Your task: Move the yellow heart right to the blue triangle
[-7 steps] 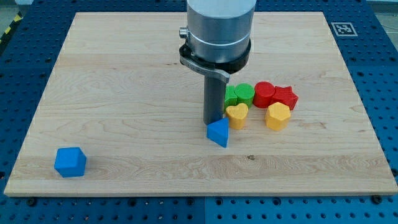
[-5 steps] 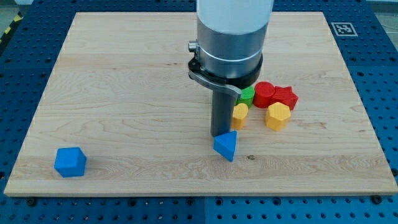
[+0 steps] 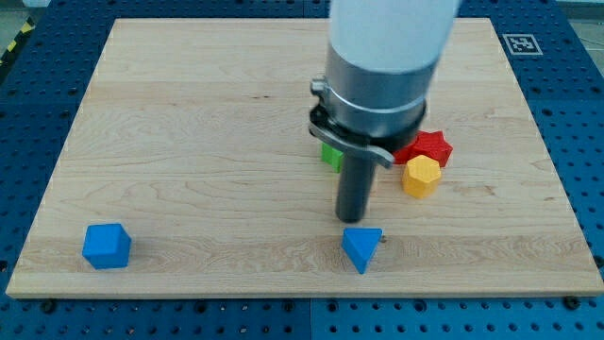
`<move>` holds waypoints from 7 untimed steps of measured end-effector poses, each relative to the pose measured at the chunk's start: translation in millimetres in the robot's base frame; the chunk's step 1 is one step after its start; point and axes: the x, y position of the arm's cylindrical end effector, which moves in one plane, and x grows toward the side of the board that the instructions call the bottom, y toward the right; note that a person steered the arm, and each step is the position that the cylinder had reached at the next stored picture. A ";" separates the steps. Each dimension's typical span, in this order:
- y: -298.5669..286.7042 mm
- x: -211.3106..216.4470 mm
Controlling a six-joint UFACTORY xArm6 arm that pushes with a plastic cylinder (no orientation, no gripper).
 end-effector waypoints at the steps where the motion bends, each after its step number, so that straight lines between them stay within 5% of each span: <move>1: -3.0 -29.2; 6: 28.5 -78.0; 7: 46.5 -61.3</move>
